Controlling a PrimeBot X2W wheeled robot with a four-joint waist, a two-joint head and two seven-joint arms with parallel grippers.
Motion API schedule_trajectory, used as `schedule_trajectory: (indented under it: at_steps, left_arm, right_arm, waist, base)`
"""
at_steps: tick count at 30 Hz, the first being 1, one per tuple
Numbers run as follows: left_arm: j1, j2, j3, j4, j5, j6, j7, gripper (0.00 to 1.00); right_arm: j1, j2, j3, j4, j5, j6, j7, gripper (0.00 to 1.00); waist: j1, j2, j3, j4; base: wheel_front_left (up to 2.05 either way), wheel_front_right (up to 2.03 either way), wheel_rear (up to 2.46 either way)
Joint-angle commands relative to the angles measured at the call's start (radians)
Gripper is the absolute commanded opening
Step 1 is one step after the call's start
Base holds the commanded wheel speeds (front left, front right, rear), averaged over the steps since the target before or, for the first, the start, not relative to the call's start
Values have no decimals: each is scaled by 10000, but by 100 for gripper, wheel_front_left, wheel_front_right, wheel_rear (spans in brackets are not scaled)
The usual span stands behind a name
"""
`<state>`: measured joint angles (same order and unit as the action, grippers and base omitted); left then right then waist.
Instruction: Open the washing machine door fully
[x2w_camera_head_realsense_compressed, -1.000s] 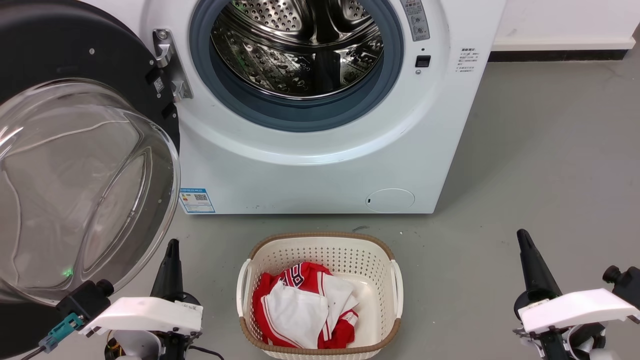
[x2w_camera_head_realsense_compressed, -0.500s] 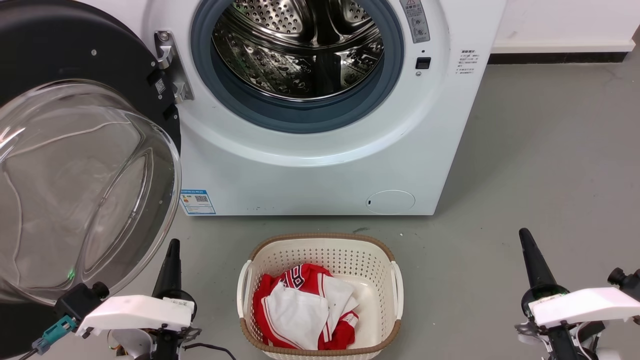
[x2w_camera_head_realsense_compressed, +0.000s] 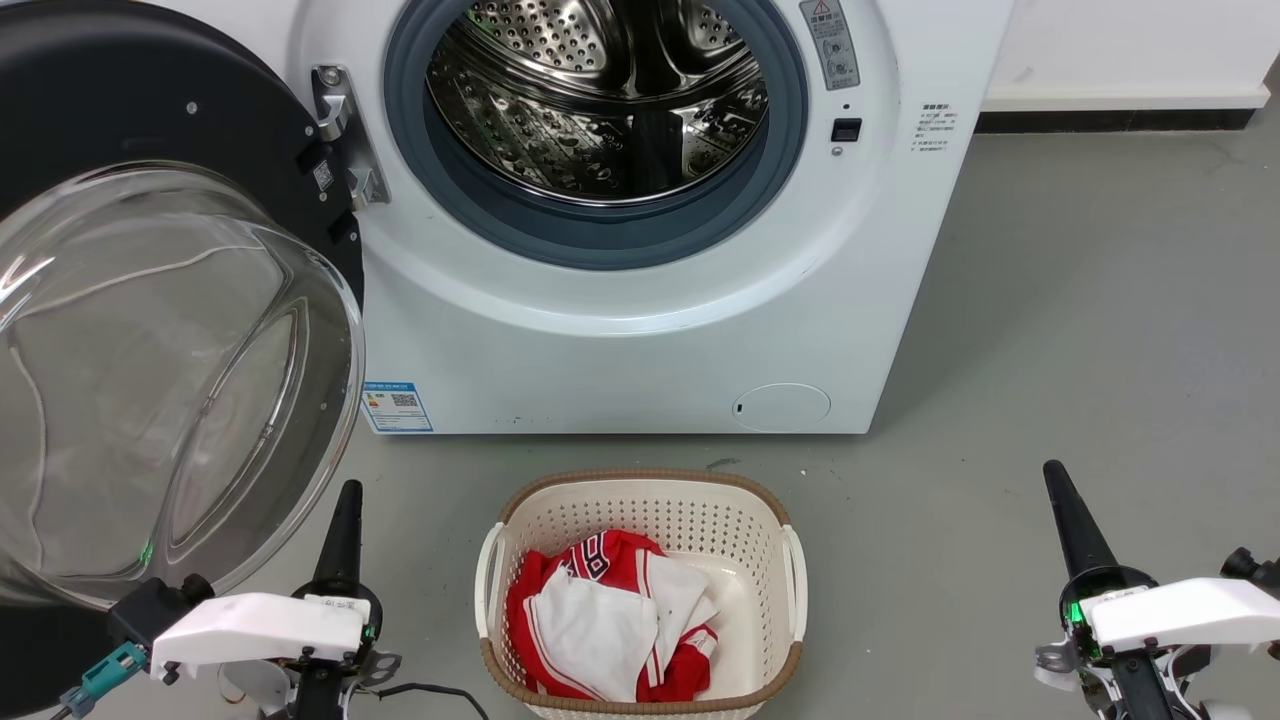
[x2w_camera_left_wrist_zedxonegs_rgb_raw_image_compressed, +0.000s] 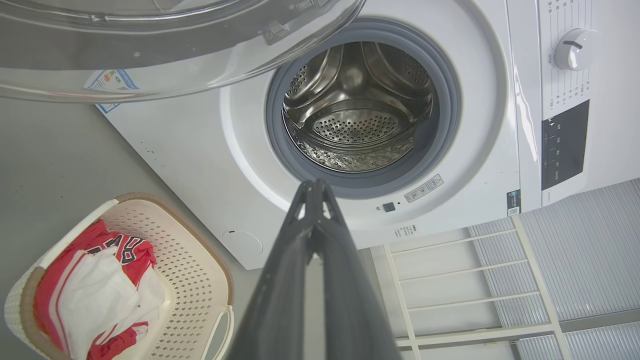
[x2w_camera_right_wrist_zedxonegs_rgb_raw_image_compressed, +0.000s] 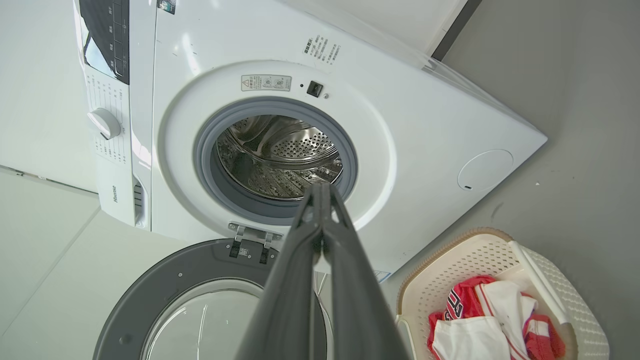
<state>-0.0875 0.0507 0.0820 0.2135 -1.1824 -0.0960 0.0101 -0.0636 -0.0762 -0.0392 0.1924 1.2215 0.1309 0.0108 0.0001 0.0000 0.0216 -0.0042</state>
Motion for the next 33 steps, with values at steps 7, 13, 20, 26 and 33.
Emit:
schedule_trajectory:
  at_steps: [7,13,20,26,33]
  left_arm:
    - [-217,8,94,15,-819,-95,214,0]
    - [-221,5,128,66,-1377,-127,341,0]
    - [-240,3,170,124,-1995,-197,499,0]
    - [-241,0,221,185,-2663,-240,660,0]
    - [-227,-3,272,247,-3295,-294,825,0]
  right_arm:
    - [-278,-49,-83,51,826,-1,159,0]
    - [-322,-41,-133,126,1368,-2,249,0]
    - [-350,-30,-197,207,1968,-2,360,0]
    - [-404,-12,-266,291,2610,-2,491,0]
    - [-444,5,-329,382,3208,-3,595,0]
  waist:
    - [-1,0,-26,6]
    - [-1,0,-47,11]
    - [-1,0,-73,16]
    - [-1,0,-102,23]
    - [-1,0,-131,29]
  base:
    - [0,0,0]
    - [0,0,0]
    - [0,0,0]
    - [0,0,0]
    - [0,0,0]
